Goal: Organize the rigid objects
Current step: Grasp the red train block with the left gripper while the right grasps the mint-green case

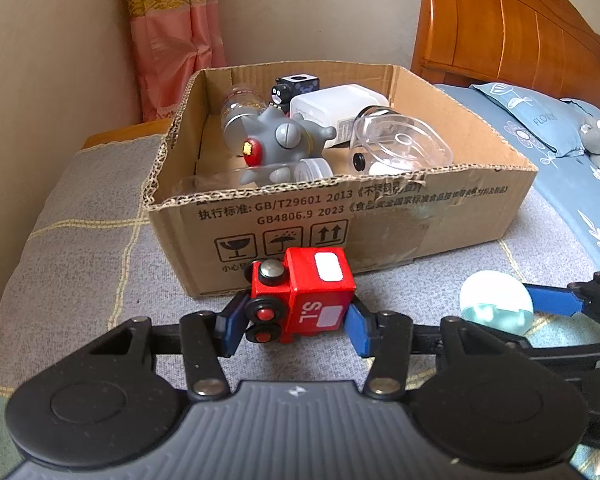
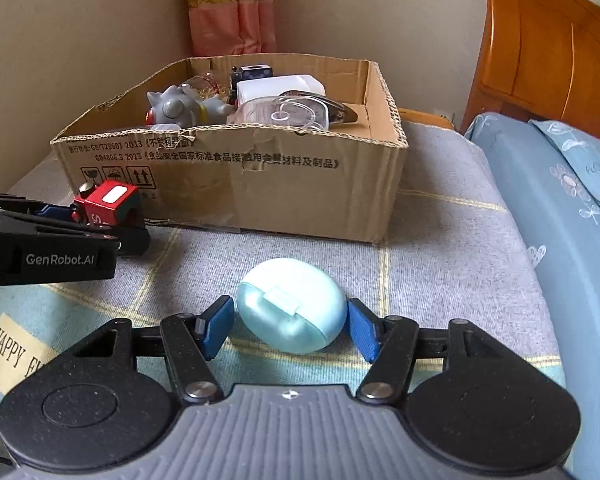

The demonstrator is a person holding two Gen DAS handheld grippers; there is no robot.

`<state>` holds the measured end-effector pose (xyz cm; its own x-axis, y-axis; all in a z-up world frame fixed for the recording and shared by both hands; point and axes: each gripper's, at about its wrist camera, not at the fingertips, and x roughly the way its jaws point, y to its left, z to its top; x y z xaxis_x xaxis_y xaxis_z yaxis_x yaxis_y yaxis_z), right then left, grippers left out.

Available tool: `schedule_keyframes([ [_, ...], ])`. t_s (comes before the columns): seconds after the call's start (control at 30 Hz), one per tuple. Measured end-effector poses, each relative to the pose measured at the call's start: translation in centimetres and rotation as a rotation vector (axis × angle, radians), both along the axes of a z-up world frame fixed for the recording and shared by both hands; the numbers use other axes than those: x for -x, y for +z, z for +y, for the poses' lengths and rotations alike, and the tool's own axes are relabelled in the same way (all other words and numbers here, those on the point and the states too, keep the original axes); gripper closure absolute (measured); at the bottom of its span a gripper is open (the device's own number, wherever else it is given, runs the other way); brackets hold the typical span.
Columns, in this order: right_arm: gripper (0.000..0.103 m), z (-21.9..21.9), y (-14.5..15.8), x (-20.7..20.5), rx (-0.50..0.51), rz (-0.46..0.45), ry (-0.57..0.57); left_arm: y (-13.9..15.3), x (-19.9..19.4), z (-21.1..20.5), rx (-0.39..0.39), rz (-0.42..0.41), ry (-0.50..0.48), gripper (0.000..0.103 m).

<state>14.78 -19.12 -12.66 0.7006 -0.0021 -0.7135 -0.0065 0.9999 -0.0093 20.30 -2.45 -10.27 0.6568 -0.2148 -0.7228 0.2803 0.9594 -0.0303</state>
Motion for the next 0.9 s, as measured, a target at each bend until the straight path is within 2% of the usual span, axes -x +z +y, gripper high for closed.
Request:
schedule_keyframes([
  [0.4, 0.037, 0.3, 0.0, -0.4, 0.014, -0.021, 0.053, 0.3, 0.0, 0.0, -0.004, 0.001, -0.018, 0.055],
  [0.63, 0.037, -0.1, 0.7, 0.1, 0.034, -0.012, 0.120, 1.3, 0.5, 0.2, -0.070, 0.009, -0.114, 0.055],
  [0.9, 0.037, -1.1, 2.0, 0.9, 0.035, 0.005, 0.171, 3.1, 1.2, 0.9, -0.082, 0.047, -0.200, 0.055],
])
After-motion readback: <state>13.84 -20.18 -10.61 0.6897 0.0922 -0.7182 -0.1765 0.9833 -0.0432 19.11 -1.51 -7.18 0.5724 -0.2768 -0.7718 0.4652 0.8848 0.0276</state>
